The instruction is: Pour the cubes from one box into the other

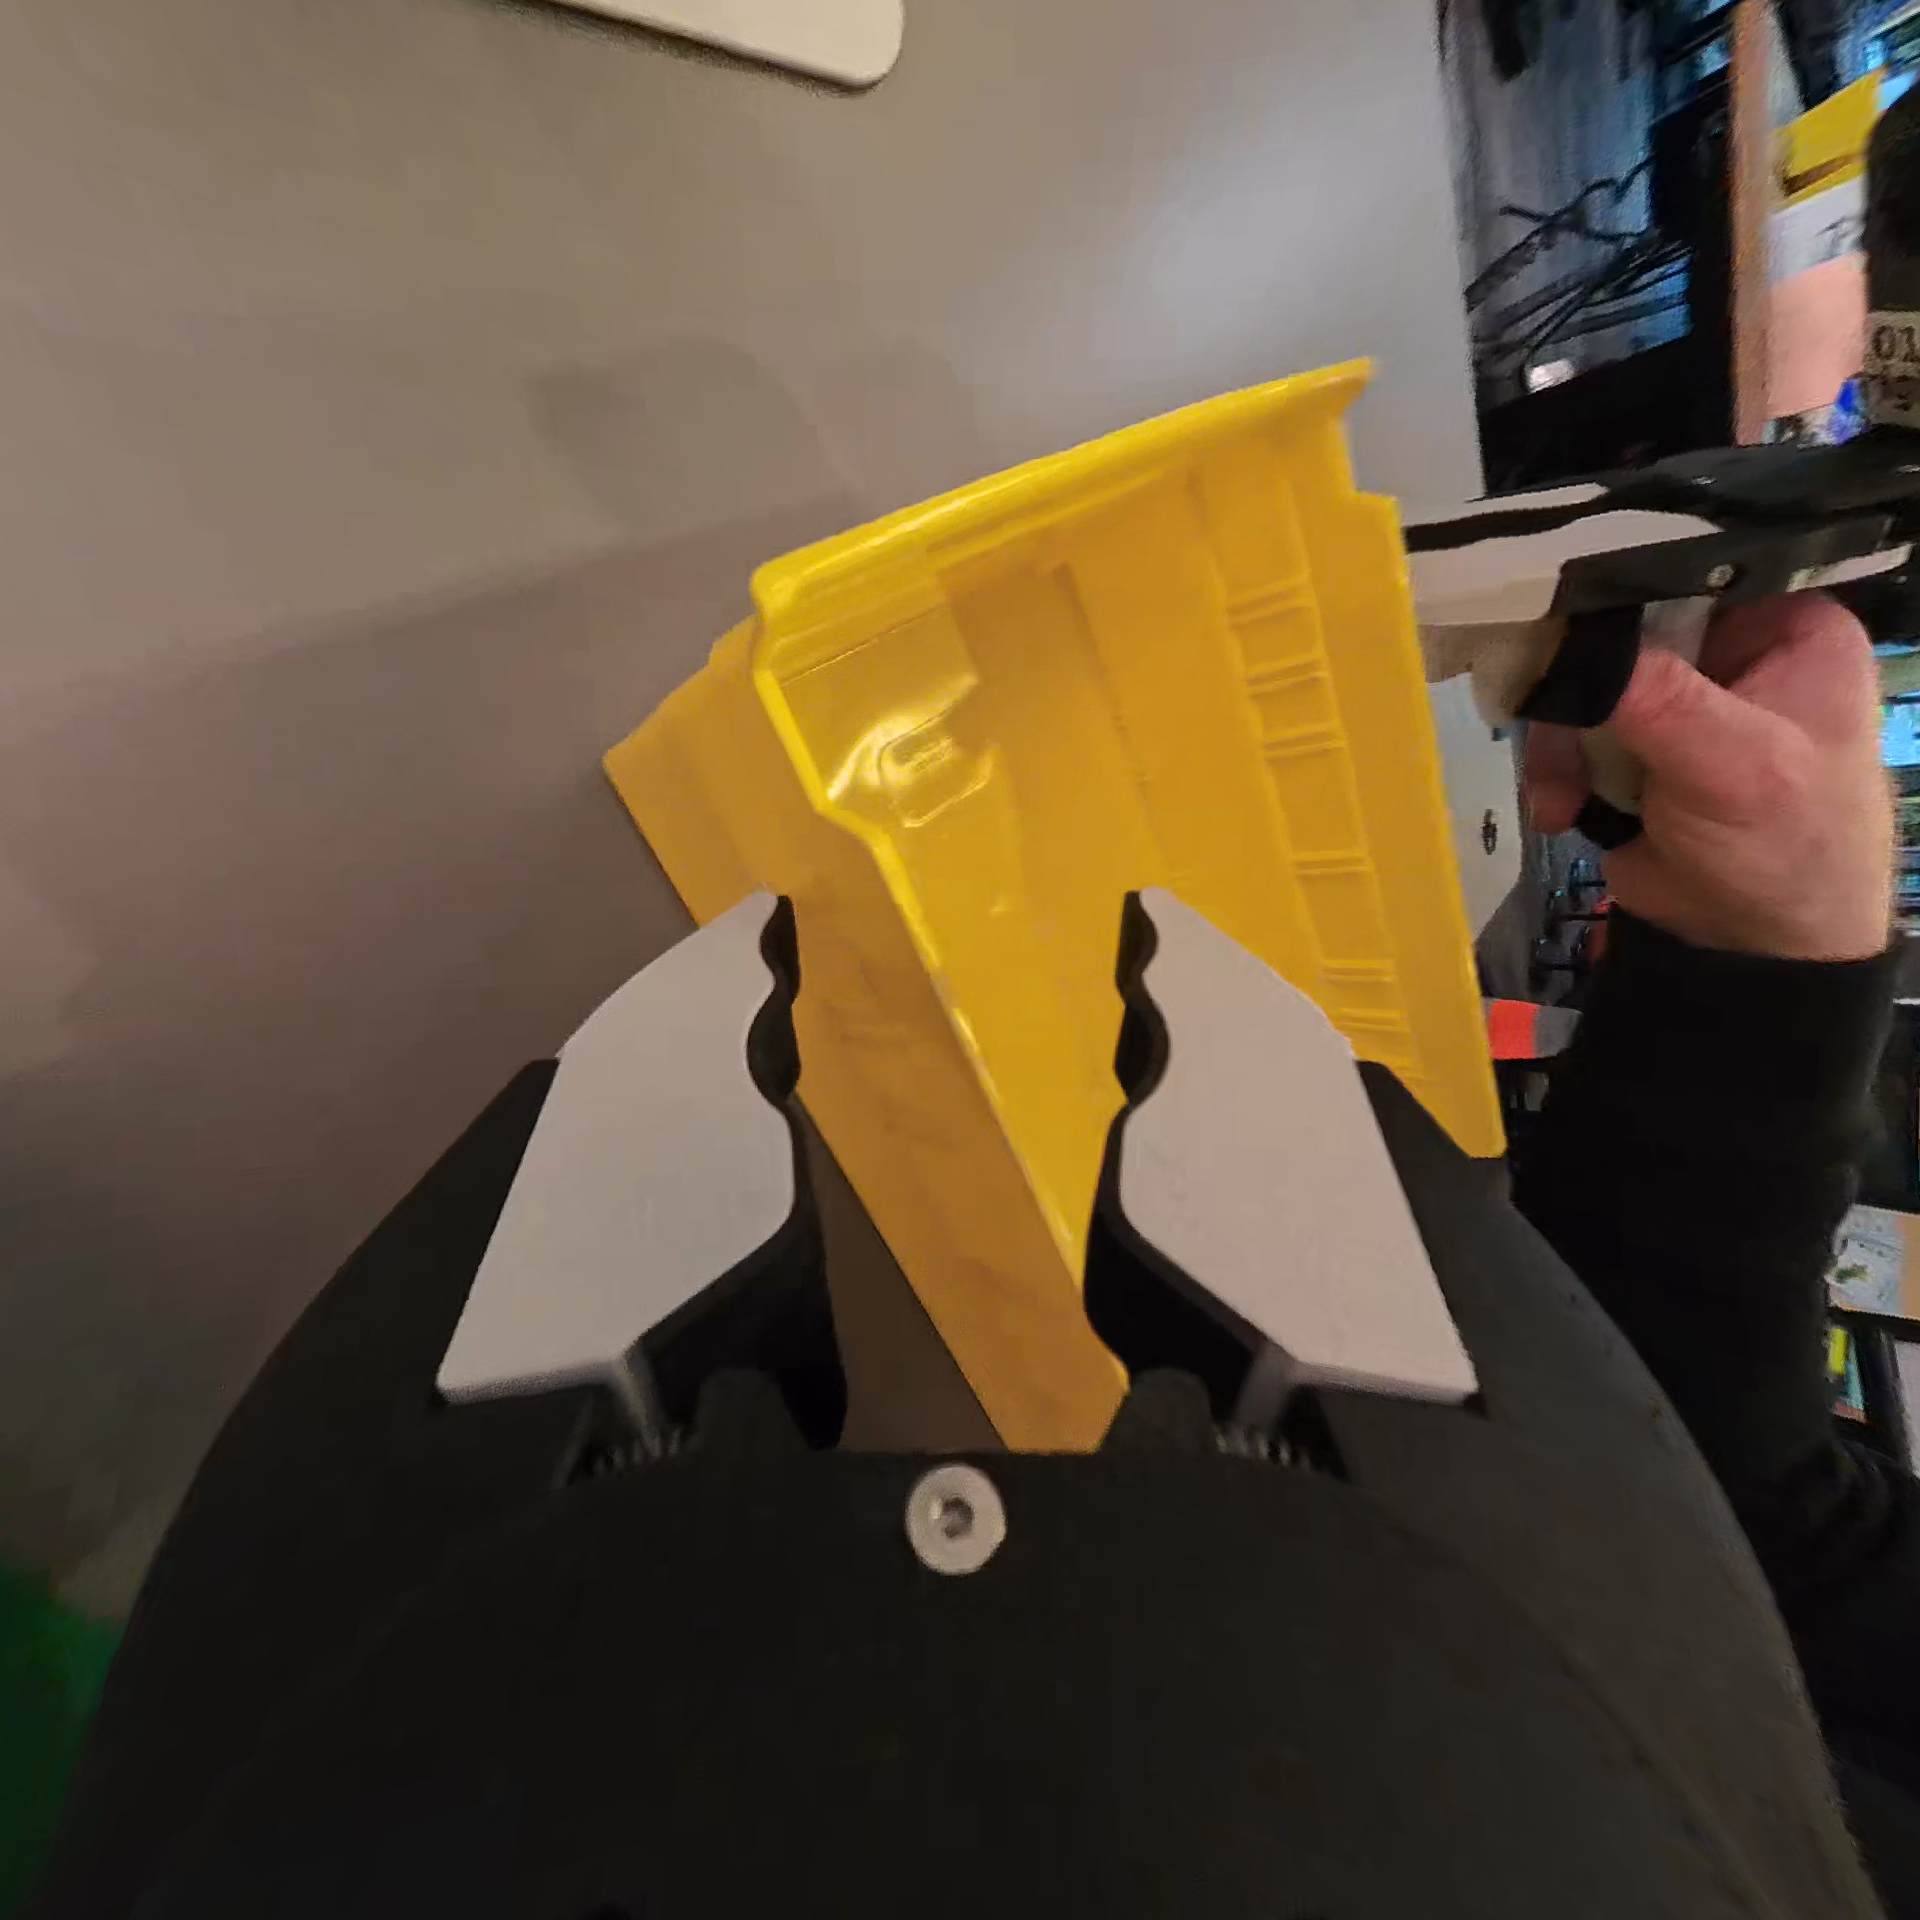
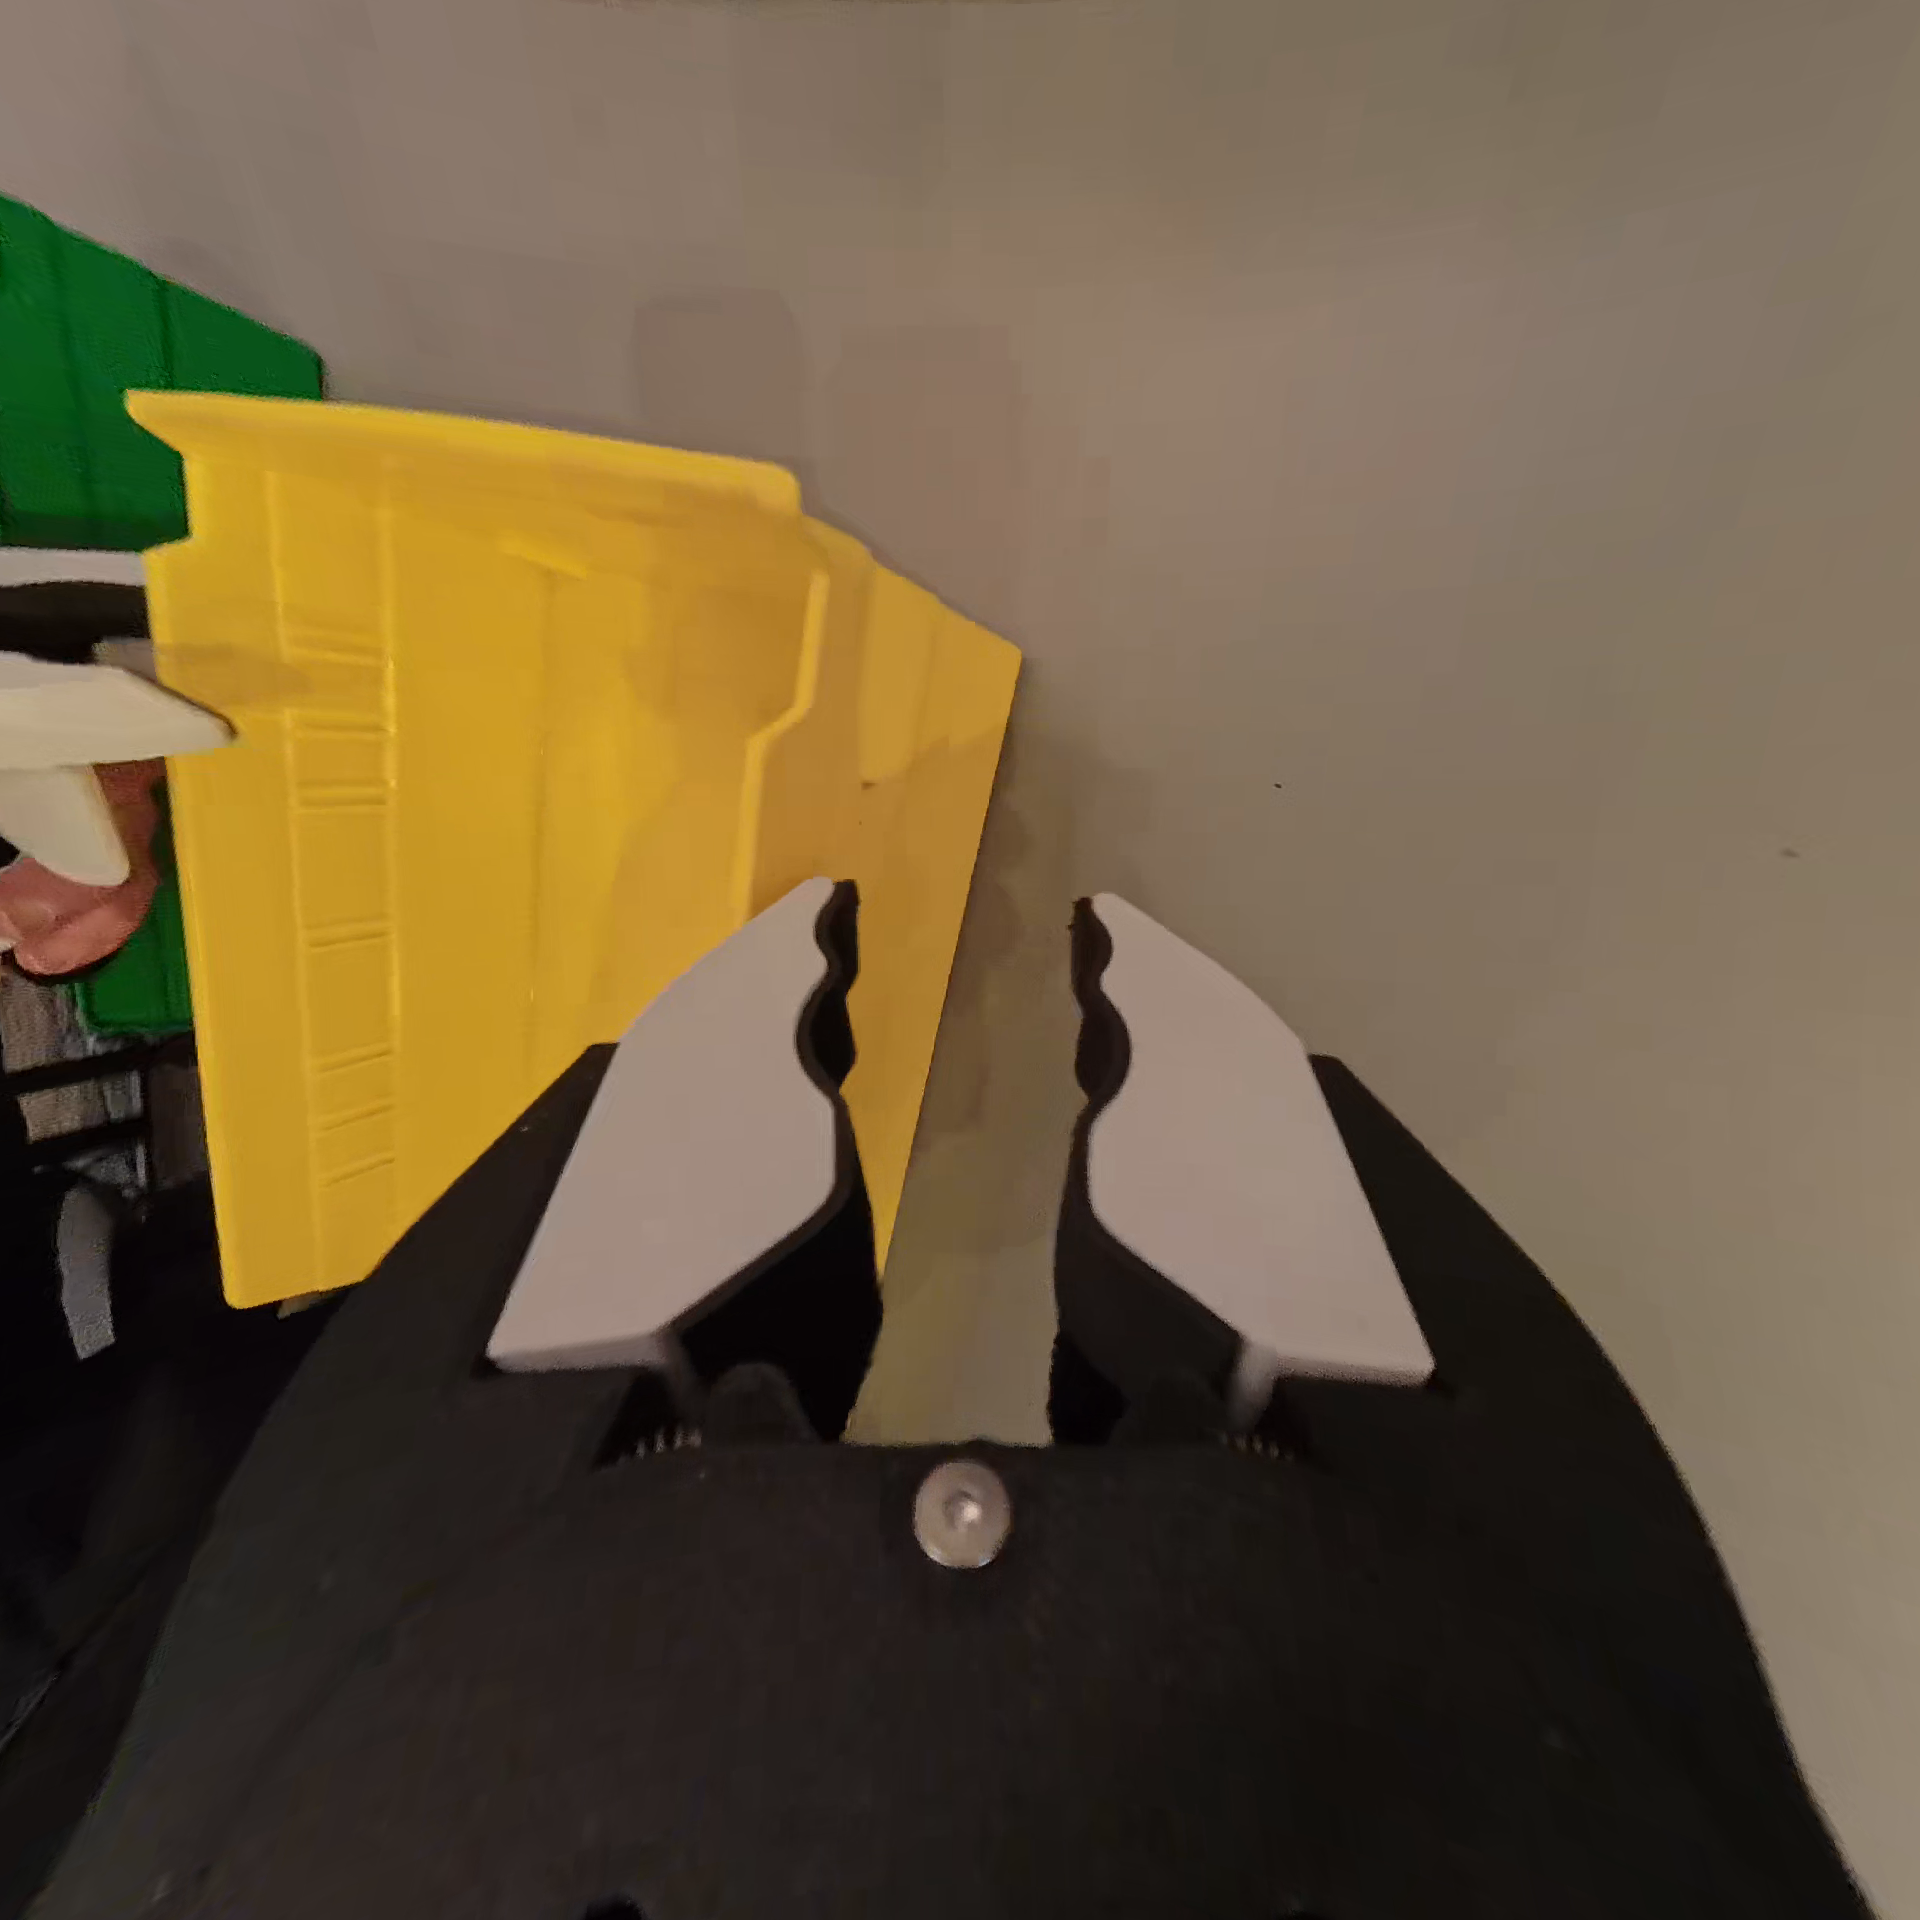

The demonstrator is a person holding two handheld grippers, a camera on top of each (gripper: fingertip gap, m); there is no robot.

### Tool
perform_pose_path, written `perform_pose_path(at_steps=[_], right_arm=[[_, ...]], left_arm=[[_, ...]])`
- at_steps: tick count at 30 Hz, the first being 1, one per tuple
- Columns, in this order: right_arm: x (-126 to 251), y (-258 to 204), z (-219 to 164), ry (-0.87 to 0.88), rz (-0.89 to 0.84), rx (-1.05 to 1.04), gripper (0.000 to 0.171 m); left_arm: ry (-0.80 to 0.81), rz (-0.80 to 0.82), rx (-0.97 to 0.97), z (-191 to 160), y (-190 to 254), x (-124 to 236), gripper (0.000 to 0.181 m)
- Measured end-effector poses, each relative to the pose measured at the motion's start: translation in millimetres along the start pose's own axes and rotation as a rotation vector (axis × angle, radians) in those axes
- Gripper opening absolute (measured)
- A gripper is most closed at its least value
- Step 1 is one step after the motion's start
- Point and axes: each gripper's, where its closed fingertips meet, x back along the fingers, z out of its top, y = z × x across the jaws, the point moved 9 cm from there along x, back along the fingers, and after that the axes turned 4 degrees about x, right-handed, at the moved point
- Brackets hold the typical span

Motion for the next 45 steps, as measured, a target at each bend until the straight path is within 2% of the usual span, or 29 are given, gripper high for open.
perform_pose_path(at_steps=[3,6,9,13,15,17,19,21,24,28,31,32,34,39,45], right_arm=[[26.6,-3.7,5.4,0.089,-0.08,0.031,0.044],[52.3,-32.2,16.9,0.192,-0.11,0.153,0.044],[56.6,-88.7,31.2,0.24,-0.038,0.311,0.046],[24.0,-179.5,53.8,0.172,0.08,0.508,0.054],[-1.5,-218.9,70.1,0.1,0.09,0.591,0.057],[-35.6,-253.3,87.2,0.011,0.152,0.639,0.06],[-74.2,-276.8,103.6,-0.082,0.116,0.685,0.062],[-112.0,-295.2,118.6,-0.155,0.129,0.685,0.059],[-159.2,-309.2,138.3,-0.232,0.061,0.682,0.055],[-200.6,-311.7,157.2,-0.311,0.008,0.628,0.053],[-225.6,-308.9,160.8,-0.386,-0.033,0.635,0.044],[-231.7,-306.9,162.0,-0.407,-0.064,0.646,0.041],[-241.2,-304.4,164.7,-0.433,-0.066,0.651,0.029],[-256.9,-303.9,165.6,-0.477,-0.019,0.683,0.011],[-255.3,-305.3,161.8,-0.484,-0.041,0.72,0.008]], left_arm=[[0.029,-0.018,-0.054,1.9,7.5,16.8,0.075],[0.092,-0.028,-0.147,5.0,20.1,48.6,0.074],[0.166,0.094,-0.263,10.8,14.0,99.3,0.072],[0.232,0.308,-0.301,31.7,-29.2,182.6,0.064],[0.221,0.472,-0.326,45.3,-59.2,221.5,0.061],[0.201,0.564,-0.323,55.1,-89.5,249.6,0.061],[0.176,0.595,-0.298,60.1,-115.6,265.7,0.063],[0.117,0.644,-0.312,62.3,-140.5,270.8,0.063],[0.005,0.677,-0.298,61.2,-177.4,261.7,0.063],[-0.113,0.672,-0.28,60.7,-202.0,243.2,0.065],[-0.216,0.619,-0.252,59.9,-215.7,228.6,0.051],[-0.244,0.632,-0.264,60.3,-220.1,225.8,0.037],[-0.249,0.597,-0.239,64.6,-222.5,222.3,0.026],[-0.285,0.609,-0.269,71.1,-223.3,220.0,0.025],[-0.329,0.654,-0.31,76.2,-223.0,216.8,0.024]])
